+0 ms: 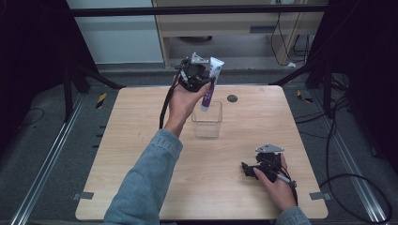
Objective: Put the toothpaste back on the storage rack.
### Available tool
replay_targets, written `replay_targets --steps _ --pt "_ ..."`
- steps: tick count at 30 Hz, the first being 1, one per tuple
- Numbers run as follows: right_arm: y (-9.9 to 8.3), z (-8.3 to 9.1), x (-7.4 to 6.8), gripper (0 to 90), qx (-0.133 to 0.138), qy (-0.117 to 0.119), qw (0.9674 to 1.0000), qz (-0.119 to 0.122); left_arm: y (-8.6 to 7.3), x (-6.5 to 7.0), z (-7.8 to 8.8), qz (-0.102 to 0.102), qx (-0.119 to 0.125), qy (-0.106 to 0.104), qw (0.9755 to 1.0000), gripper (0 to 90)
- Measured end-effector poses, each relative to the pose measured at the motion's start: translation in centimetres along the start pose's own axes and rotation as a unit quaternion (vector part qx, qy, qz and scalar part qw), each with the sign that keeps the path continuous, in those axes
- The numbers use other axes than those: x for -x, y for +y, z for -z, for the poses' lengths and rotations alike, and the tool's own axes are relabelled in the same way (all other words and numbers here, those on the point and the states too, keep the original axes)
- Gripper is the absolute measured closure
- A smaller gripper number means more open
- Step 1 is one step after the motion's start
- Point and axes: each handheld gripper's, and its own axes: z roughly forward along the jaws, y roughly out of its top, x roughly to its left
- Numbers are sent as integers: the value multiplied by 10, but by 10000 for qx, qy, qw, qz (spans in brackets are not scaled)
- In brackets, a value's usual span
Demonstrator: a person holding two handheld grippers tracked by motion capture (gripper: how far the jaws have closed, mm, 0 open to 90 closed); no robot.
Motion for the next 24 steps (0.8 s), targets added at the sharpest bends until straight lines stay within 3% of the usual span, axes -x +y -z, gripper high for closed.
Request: replay_targets --steps 8,10,12,15,24 --pt "0 0 0 4 -7 -4 10000 0 -1 -3 -3 -60 67 17 10000 790" --pt "0 0 0 4 -9 -8 10000 -1 -2 -5 -5 99 77 -73 9999 790" --pt "0 0 0 4 -7 -4 10000 -1 -2 -5 -7 131 90 -136 9998 790" --pt "0 0 0 4 -8 -3 10000 -1 -2 -4 -10 6 40 1 10000 790" --pt "0 0 0 4 -8 -3 10000 2 -11 -13 -20 148 18 -25 9999 790"
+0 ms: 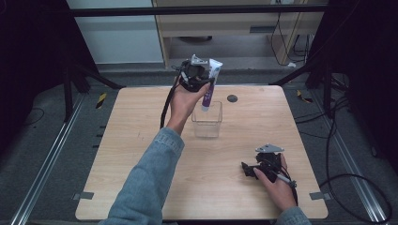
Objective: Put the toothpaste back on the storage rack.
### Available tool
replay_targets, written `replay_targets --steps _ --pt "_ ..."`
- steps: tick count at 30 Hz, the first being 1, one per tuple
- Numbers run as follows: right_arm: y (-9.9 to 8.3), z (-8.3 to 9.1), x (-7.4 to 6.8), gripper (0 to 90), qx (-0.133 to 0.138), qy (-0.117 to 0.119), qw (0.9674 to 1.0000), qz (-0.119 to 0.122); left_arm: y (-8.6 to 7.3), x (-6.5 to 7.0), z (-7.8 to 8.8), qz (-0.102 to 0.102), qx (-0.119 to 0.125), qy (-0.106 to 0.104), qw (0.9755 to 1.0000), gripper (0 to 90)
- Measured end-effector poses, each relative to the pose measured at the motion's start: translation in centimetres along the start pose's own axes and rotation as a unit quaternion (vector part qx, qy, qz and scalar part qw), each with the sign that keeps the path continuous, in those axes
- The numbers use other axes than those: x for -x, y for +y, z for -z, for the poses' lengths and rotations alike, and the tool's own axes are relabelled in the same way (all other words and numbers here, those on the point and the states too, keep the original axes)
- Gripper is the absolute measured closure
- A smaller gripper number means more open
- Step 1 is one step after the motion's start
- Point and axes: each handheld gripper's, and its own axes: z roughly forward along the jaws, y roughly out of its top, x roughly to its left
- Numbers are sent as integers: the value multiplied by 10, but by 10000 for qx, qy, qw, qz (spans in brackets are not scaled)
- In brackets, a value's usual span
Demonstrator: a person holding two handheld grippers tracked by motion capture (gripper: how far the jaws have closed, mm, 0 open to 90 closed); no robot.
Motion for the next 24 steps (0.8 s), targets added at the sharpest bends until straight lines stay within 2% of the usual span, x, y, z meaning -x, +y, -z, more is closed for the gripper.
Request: replay_targets --steps 4,8,24 --pt "0 0 0 4 0 1 10000 -1 -6 -4 -5 -87 3 1 10000 790" --pt "0 0 0 4 3 1 10000 10 -13 -8 -8 -19 12 -43 10000 790" --pt "0 0 0 4 3 14 10000 -15 -38 -1 -13 -93 -86 -119 9998 789"
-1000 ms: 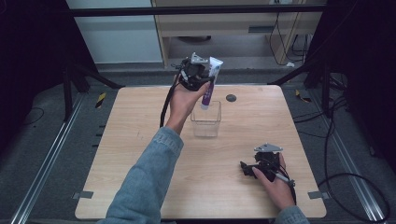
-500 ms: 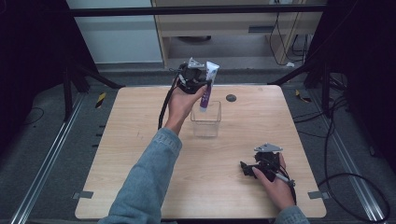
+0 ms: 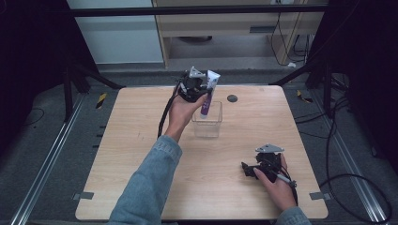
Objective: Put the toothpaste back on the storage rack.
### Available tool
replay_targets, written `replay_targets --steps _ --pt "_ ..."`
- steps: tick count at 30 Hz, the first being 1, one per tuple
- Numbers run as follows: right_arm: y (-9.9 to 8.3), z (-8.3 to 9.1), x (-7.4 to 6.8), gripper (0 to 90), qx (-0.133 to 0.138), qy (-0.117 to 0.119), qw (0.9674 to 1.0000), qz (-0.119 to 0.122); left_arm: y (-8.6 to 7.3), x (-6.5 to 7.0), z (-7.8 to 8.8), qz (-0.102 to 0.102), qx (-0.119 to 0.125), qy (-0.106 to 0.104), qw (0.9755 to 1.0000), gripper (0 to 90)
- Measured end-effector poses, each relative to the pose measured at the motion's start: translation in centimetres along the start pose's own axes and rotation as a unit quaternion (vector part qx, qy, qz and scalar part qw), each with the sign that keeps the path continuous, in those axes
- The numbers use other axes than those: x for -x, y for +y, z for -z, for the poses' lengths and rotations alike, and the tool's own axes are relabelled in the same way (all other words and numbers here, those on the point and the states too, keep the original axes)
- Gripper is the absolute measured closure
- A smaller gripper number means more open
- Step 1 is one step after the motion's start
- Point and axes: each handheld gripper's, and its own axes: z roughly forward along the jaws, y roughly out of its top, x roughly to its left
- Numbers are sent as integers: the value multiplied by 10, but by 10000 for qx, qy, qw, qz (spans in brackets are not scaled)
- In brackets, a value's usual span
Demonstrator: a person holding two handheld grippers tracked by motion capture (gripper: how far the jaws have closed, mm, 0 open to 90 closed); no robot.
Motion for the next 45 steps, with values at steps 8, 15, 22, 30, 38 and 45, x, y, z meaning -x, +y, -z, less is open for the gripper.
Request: replay_targets --steps 8,15,22,30,38,45 --pt "0 0 0 4 1 1 10000 0 -8 2 -2 -57 -74 -9 10000 789" --pt "0 0 0 4 10 -6 10000 18 -12 3 -1 -154 -55 -59 9998 789" --pt "0 0 0 4 10 -6 10000 17 -20 6 -4 -182 -117 -93 9997 789" --pt "0 0 0 4 9 -4 10000 8 -30 8 -8 -186 -222 -107 9995 789" --pt "0 0 0 4 2 6 10000 -10 -41 8 -11 -188 -342 -122 9992 789" --pt "0 0 0 4 0 5 10000 -11 -47 8 -12 -194 -385 -121 9990 789"
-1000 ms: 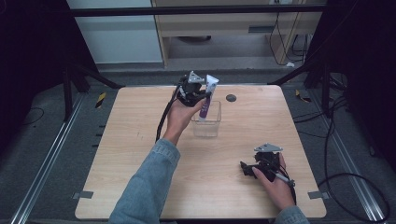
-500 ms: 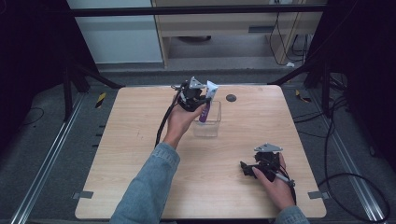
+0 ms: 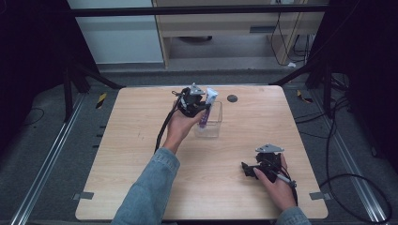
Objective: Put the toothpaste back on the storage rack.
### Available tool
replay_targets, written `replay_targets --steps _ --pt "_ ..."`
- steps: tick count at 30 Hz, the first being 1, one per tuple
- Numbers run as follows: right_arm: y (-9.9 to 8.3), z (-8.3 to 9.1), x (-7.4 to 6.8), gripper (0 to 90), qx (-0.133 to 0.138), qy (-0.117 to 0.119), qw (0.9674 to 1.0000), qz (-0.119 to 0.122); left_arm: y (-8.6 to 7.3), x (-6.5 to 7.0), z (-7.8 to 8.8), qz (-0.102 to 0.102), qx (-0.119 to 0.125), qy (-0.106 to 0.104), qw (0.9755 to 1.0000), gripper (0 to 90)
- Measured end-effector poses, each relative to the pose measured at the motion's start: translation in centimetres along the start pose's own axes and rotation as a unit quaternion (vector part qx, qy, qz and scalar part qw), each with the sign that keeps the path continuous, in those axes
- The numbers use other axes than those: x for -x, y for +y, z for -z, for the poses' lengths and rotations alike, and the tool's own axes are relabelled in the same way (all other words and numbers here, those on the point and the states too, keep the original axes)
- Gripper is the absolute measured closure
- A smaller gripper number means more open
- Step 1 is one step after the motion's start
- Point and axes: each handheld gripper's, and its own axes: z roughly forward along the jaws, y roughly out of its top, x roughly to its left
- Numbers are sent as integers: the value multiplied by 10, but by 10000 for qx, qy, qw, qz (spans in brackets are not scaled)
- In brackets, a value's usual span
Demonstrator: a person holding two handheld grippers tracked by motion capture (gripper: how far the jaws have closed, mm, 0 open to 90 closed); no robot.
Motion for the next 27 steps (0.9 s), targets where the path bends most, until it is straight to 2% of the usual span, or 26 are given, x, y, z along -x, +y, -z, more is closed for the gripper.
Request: replay_targets --steps 14,27 --pt "0 0 0 4 0 1 10000 0 -10 -1 -2 18 -143 4 9999 789" --pt "0 0 0 4 -2 -6 10000 8 -10 -2 2 -51 -244 56 9997 790"
